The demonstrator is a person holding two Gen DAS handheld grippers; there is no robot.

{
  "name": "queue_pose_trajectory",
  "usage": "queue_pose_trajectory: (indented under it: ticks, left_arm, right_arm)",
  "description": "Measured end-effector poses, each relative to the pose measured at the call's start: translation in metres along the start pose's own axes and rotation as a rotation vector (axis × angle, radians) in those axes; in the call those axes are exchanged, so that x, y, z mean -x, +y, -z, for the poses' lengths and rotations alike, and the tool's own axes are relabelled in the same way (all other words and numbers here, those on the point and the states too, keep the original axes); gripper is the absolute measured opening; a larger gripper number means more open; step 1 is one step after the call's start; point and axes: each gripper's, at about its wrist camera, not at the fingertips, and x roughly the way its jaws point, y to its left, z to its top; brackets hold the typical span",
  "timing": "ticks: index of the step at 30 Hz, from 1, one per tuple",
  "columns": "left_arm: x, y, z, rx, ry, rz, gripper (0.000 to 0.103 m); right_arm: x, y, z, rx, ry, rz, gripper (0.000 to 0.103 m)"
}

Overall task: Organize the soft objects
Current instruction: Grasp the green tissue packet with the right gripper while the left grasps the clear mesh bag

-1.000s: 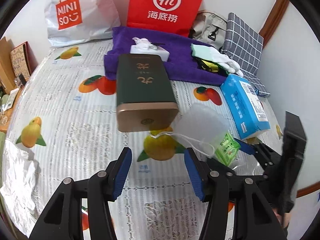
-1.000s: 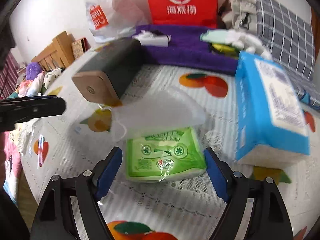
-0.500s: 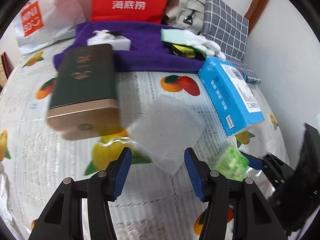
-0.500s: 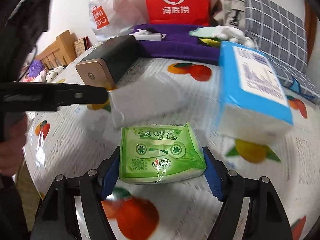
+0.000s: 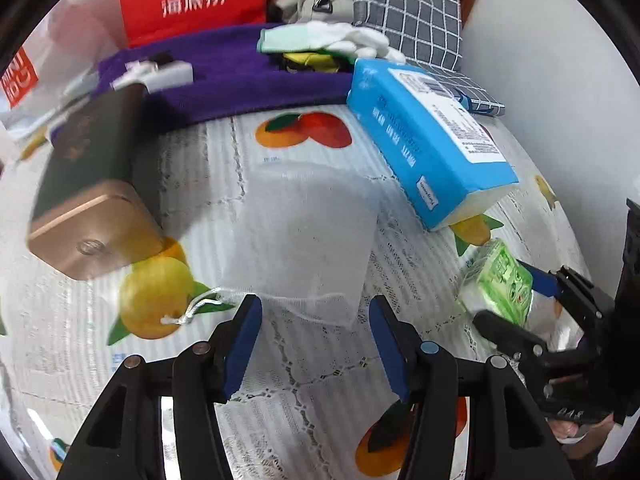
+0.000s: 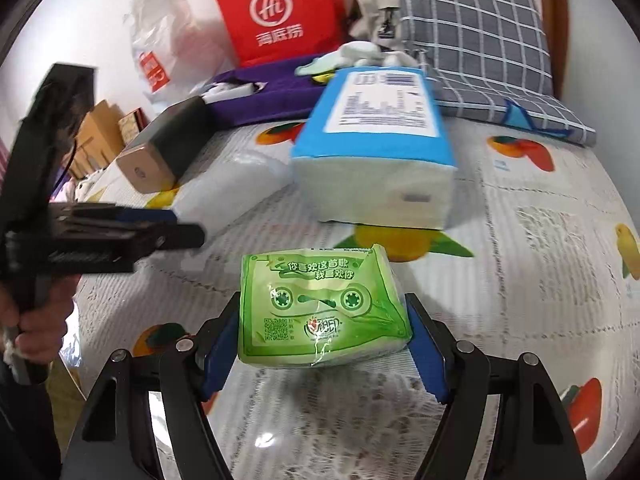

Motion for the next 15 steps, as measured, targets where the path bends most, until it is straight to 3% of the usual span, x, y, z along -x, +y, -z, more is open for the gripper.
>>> queue_pose_trajectory:
  ticks: [3, 8, 11, 12, 15]
  left_arm:
    - [0.000, -0.002, -0.007, -0.017, -0.027, -0.034, 0.056]
    - [-0.021, -0.001, -0.022, 0.005, 0.013, -0.046, 0.058]
    - [-0.026, -0.005, -0.019, -0.012, -0.014, -0.042, 0.073]
    - [-0.028, -0.010, -0.018, -0.029, -0.014, -0.035, 0.082]
    - [-0.036, -0.025, -0.016, -0.087, -0.021, -0.083, 0.086]
  right_arm:
    - [0.001, -0.007, 0.001, -0.016, -0.007, 0.001, 0.075]
    - [0.004, -0.015, 0.004, -0.035, -0.017, 0.008, 0.075]
    - [0.005, -0.021, 0.006, -0.047, -0.024, 0.011, 0.075]
    - [0.006, -0.022, 0.006, -0.049, -0.027, 0.013, 0.075]
    - [0.007, -0.024, 0.007, -0.057, -0.033, 0.007, 0.075]
